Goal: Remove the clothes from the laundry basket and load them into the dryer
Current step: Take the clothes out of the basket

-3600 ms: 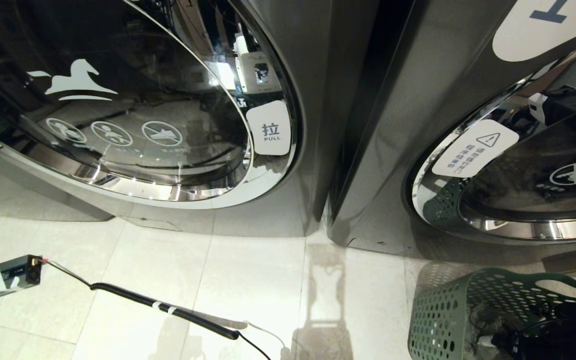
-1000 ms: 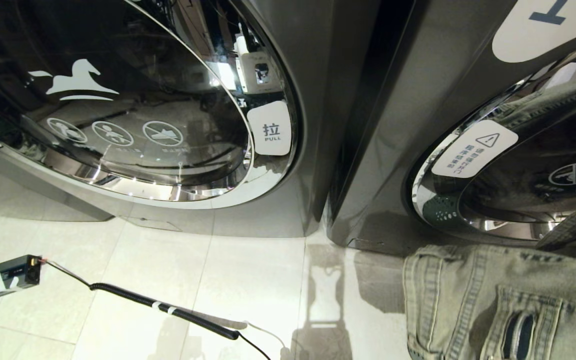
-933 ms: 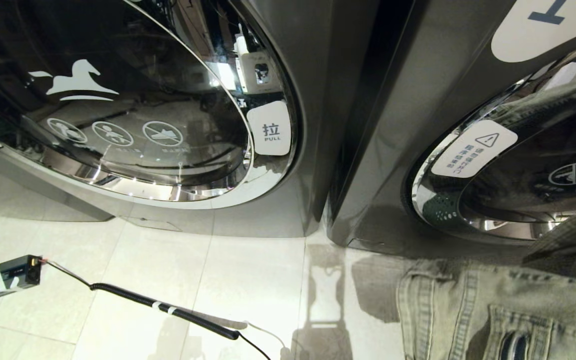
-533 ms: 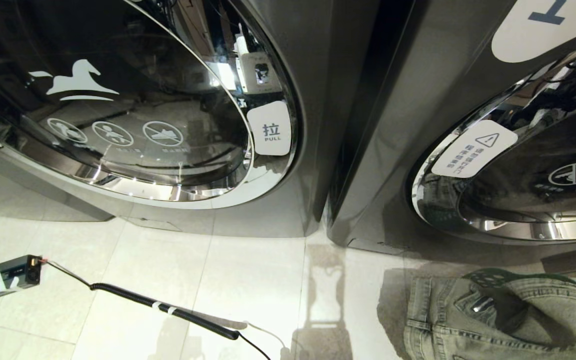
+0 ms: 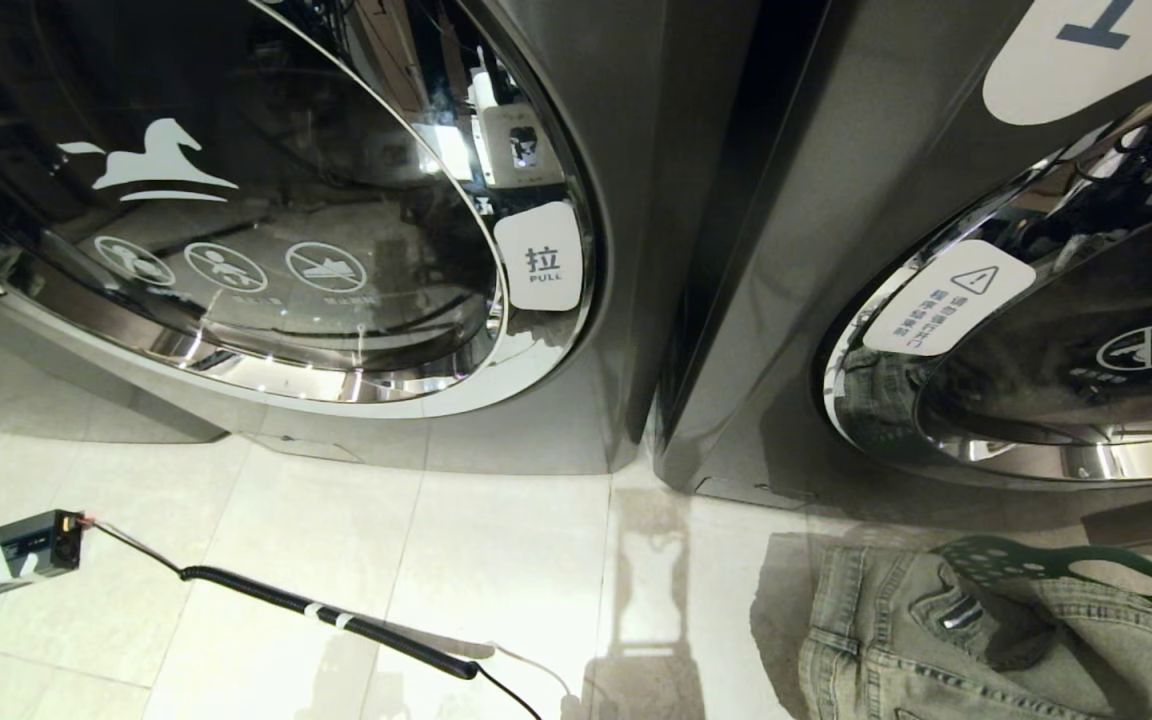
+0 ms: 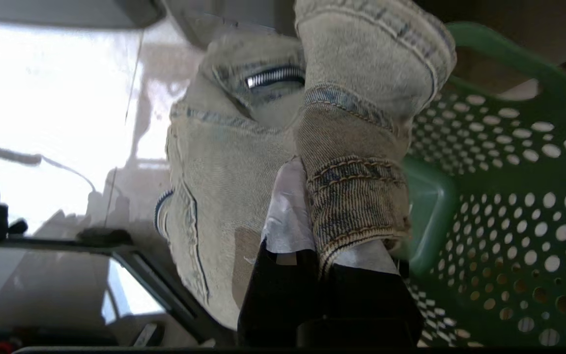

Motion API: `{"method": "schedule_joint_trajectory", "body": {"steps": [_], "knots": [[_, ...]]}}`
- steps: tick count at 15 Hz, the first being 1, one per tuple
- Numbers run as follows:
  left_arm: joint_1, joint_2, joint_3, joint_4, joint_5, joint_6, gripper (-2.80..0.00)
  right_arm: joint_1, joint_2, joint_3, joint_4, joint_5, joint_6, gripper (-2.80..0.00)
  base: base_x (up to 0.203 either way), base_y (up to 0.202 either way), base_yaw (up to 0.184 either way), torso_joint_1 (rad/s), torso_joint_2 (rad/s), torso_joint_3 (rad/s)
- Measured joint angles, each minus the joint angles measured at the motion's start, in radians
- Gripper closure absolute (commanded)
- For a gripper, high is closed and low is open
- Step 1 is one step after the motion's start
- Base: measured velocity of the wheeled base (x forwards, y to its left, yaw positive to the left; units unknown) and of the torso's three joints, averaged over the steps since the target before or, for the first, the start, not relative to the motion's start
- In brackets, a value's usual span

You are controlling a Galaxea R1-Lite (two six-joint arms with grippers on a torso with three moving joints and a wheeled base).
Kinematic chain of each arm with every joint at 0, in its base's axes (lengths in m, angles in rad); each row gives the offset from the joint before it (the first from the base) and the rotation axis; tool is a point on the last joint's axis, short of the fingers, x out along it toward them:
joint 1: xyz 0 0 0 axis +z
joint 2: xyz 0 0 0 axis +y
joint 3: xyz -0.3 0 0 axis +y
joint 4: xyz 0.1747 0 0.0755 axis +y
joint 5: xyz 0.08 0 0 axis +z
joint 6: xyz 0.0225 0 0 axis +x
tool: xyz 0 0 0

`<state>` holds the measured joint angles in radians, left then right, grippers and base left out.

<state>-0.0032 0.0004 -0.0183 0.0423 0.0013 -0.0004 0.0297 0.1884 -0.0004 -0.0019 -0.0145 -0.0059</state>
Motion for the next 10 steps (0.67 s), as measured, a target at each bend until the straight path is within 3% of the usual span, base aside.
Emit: {"method": "schedule_joint_trajectory", "body": {"steps": [4,10], "knots": [[0.000,0.000,0.000,0.000,0.000,0.000,0.00,-0.026,-0.145,0.000,-0.017,-0.009,0.033,0.00,0.000,0.000,0.000,0.000,0.00,0.000],[0.000,0.000,0.000,0.000,0.000,0.000,0.00,-0.030,-0.186,0.000,-0.018,-0.011,0.039,0.00,0.000,0.000,0.000,0.000,0.00,0.000]]}}
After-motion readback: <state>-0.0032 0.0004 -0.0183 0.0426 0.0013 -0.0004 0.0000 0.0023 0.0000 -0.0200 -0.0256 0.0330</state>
